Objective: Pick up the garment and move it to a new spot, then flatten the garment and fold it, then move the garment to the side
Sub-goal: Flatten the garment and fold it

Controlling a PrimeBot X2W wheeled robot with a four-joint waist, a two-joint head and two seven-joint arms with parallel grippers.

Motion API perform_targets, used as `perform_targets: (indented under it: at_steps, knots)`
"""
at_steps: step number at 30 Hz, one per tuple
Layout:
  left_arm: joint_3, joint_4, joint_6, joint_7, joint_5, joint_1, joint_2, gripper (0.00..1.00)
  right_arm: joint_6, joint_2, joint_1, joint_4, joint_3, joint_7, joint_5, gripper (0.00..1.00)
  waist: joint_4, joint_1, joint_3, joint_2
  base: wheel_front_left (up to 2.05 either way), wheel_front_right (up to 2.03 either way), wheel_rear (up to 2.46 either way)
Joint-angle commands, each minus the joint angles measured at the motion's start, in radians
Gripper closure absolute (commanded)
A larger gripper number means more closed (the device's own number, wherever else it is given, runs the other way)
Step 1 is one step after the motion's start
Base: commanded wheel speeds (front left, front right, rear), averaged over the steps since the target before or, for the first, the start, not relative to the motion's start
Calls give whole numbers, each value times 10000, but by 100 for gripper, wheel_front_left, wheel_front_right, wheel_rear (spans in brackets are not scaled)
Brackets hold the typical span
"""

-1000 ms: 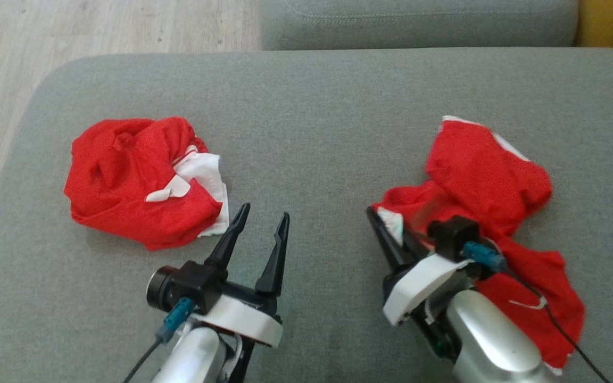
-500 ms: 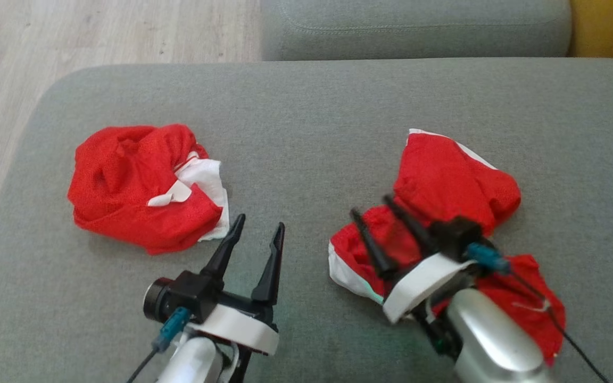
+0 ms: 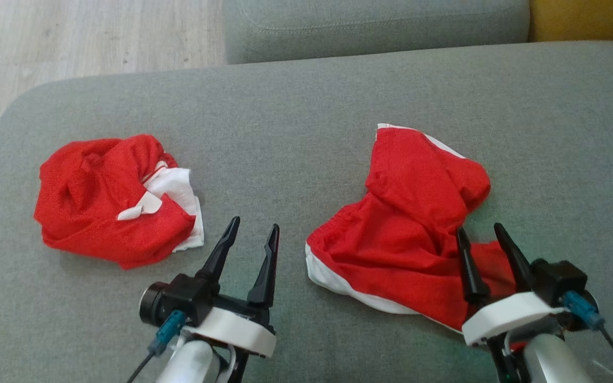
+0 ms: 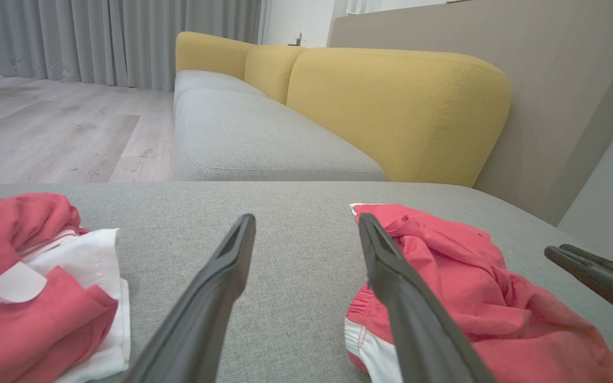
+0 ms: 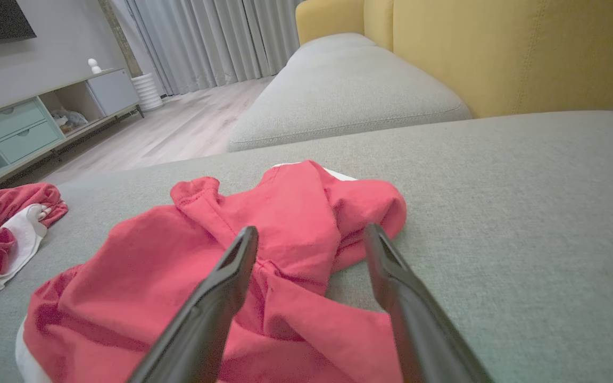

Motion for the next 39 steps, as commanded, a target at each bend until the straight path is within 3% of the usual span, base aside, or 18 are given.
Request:
perform_targets:
  at_steps: [1, 12, 26, 28, 39]
  knots:
    - [338, -361, 1, -53, 16, -319, -7, 0, -7, 30, -430, -536, 194, 16, -74, 0, -28, 1, 71, 0, 0, 0, 0]
    - [105, -310, -43, -53, -39, -613, -7, 0, -7, 30, -1299, -702, 819, 474, -426, 0, 429, 1, 614, 0, 0, 0, 0]
    - [-78, -284, 17, -53, -155, -841, -7, 0, -7, 30, -2774, 1423, 1016, 795, -446, 0, 1144, 1, 1045, 0, 0, 0, 0]
    - [-52, -283, 19, -53, -146, -828, -7, 0, -7, 30, -2885, 1653, 1033, 704, -317, 100, 1156, 1, 1055, 0, 0, 0, 0]
    - [122, -229, 20, -53, -69, -671, -7, 0, -7, 30, -3228, 1924, 151, -104, 197, 100, 862, 1, 781, 0, 0, 0, 0]
